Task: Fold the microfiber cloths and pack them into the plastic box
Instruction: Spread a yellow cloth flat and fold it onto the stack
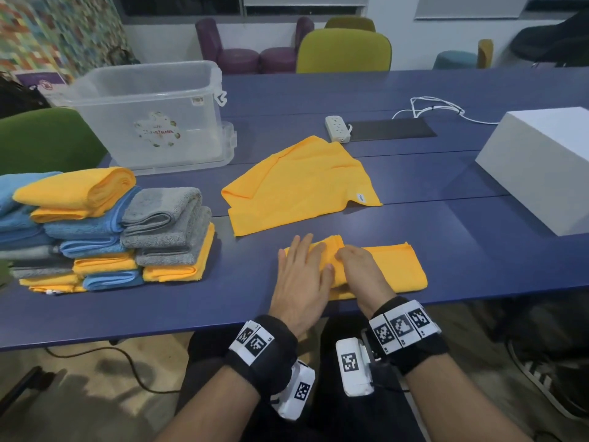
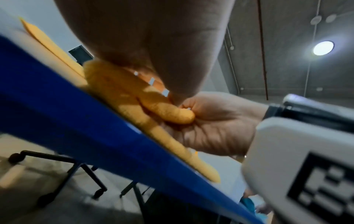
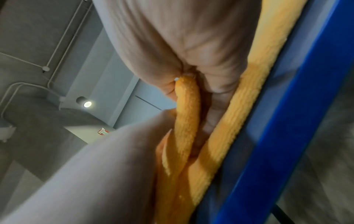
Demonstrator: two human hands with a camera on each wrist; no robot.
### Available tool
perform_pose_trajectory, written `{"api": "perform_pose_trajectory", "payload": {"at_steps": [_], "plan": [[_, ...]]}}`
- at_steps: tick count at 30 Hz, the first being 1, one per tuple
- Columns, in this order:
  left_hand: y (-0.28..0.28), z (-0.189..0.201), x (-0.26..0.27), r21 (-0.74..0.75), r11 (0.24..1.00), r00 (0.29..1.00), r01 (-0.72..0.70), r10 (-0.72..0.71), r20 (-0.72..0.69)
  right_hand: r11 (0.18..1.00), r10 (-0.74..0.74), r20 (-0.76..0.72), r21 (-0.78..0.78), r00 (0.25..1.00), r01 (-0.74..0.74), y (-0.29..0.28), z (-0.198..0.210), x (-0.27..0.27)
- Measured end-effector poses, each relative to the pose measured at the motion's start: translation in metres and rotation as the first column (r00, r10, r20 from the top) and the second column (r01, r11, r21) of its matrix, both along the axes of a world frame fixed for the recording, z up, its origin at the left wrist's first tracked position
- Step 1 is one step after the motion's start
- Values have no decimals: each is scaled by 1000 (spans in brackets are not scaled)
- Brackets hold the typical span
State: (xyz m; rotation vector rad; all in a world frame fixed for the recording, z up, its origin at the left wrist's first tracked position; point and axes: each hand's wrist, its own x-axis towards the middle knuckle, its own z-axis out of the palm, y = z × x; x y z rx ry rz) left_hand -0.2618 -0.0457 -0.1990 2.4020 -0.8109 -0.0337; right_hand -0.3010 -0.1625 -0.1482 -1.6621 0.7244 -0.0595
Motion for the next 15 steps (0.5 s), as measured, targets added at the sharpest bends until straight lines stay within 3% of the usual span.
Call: {"api": "perform_pose_trajectory", "payload": {"at_steps": [4,6,9,12,15], "plan": [[4,-9,1,150,986,998,66,-65,-14,997,-19,6,73,1000,18,1,8,-4],[7,-10,3,197,977,996,87,-88,-7,1000,26,4,-13,1000,-26,0,8,-5],[11,-9,5,253,962,994,103,-107,2,957,119,-48,-262,992,-128,-7,0,-7],[10,-9,4,321,941,991,112,-128,31,825,62,-86,-557,994,-99,-24,-4,-16],[9,-11,4,371,922,988,112,-142,56,577,-211,-162,-817,964,-11,-49,-8,-32]]}}
